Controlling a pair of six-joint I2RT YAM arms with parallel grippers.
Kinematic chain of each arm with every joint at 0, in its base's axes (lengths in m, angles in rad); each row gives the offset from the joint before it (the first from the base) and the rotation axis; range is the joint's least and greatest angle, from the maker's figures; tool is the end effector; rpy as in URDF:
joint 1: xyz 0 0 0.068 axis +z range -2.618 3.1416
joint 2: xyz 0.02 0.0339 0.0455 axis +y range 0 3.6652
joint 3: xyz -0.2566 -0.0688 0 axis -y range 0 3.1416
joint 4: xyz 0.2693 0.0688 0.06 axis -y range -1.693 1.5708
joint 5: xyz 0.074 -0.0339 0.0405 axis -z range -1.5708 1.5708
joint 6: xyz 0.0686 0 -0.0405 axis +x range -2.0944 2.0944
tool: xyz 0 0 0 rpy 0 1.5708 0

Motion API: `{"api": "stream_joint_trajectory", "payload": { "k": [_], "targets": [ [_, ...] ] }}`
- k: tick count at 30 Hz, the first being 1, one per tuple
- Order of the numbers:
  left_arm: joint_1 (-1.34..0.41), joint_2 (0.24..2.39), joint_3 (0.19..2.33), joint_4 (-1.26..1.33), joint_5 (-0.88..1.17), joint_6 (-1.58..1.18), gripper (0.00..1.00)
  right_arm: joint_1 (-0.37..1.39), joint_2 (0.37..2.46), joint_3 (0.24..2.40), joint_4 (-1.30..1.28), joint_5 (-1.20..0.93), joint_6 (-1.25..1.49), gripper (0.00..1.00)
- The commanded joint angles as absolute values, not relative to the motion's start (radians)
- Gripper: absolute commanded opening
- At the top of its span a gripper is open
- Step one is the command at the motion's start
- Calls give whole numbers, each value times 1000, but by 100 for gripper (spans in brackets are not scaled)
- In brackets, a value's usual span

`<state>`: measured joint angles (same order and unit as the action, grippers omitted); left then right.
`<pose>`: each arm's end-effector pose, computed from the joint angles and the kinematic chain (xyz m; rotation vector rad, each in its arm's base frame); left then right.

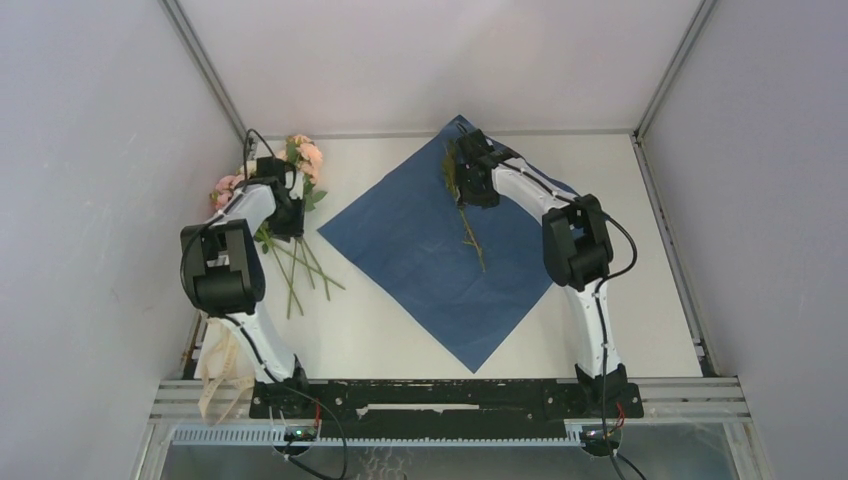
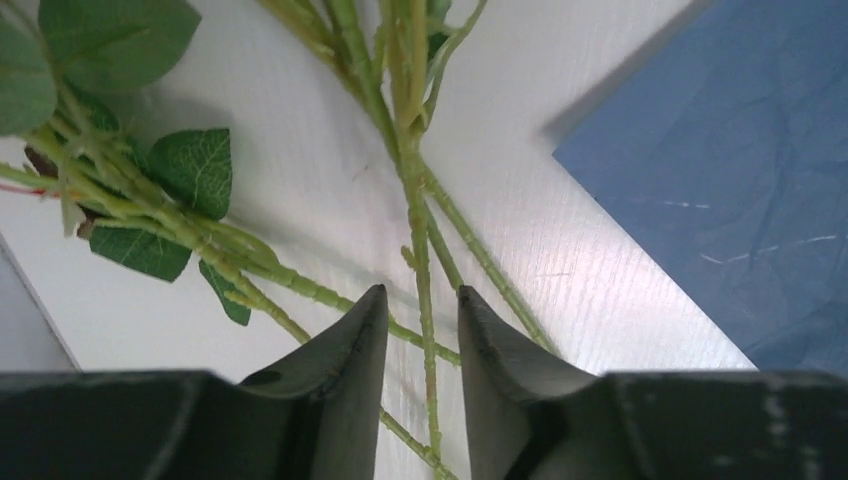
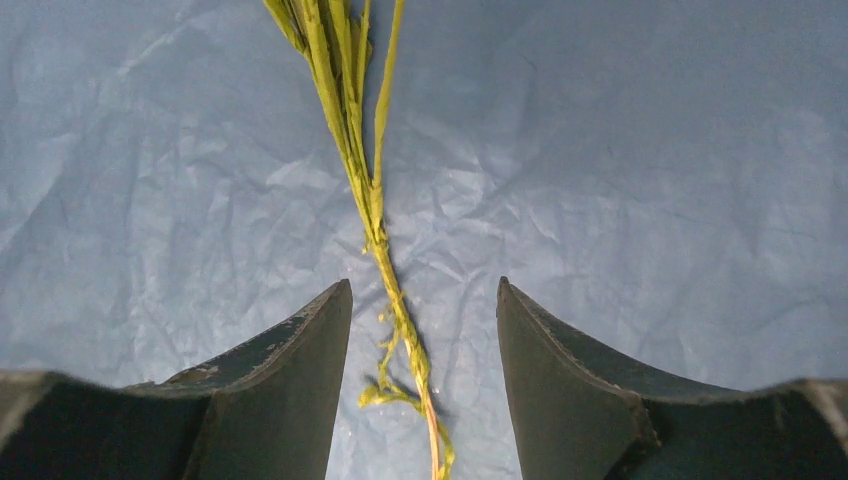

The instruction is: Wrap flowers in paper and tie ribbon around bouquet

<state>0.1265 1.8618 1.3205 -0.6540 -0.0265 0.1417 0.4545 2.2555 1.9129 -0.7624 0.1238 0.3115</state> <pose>0.4041 0.0532 0.1393 0.0141 2.7710 0.1068 0.4708 0.2206 0.1514 -0.1512 2.6592 0.0830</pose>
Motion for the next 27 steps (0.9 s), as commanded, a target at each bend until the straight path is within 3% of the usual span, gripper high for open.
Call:
{"api": "stream_joint_trajectory", "payload": {
  "k": [1, 7, 12, 14, 23, 27],
  "targets": [
    [118, 1895, 1401, -655, -68, 186, 35, 463, 2105, 1839, -698, 126, 300, 64],
    [118, 1978, 1449, -684, -83, 175, 32, 464, 2010, 1729, -645, 107, 309, 64],
    [118, 1989, 1462, -700, -72, 156, 8, 464, 1982, 1708, -643, 104, 301, 64],
    [120, 1959, 1454, -702, -55, 141, 3, 466, 1975, 1706, -645, 104, 297, 64],
    [228, 1568, 1363, -513, 68, -131, 0, 514, 1889, 1649, -598, 77, 238, 65],
    [214, 1388, 1333, -382, 321, -266, 0, 601, 1786, 1575, -444, -78, 157, 75]
  ]
}}
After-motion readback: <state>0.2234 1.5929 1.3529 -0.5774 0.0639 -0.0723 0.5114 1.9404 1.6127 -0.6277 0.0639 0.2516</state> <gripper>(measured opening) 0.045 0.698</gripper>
